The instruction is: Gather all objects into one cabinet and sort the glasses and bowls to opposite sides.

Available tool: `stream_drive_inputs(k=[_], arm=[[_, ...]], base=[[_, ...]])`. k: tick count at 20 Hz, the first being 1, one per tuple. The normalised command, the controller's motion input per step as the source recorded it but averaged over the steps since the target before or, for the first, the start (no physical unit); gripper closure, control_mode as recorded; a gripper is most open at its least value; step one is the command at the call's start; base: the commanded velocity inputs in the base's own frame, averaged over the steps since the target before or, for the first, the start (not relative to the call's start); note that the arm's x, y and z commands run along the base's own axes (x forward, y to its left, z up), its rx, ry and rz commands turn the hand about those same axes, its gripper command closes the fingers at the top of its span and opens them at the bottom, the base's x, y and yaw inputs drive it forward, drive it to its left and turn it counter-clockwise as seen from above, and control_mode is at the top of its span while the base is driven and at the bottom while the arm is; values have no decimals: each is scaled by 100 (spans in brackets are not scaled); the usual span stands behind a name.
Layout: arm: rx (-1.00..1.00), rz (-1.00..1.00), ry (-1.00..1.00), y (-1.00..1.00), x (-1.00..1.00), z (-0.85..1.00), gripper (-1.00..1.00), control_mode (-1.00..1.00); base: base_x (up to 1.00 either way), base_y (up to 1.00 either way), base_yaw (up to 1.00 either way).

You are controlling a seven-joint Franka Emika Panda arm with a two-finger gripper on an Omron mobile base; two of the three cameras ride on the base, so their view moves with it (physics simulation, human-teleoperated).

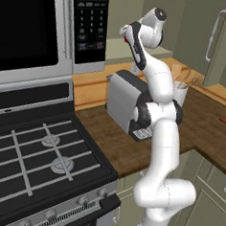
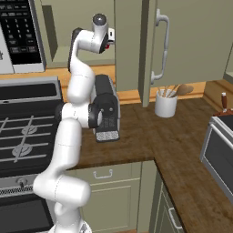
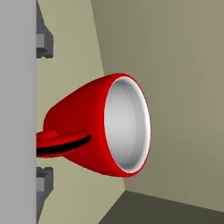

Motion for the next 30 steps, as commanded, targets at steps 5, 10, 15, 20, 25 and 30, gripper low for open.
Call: stream_drive_inputs(k=[5,10,15,20,25,30], arm=[[4,2,2,0,0,28,-100,-100],[-1,1,0,3,0,0,100,-100],[0,0,0,0,0,0,100,-100],[0,4,0,0,-7,14,100,-100],[10,18,10,0,-91,100,100,-100],[5,7,19,0,-57,33,100,-100]], base=[[0,0,0],[0,0,0],[0,0,0],[0,0,0],[0,0,0],[0,0,0]])
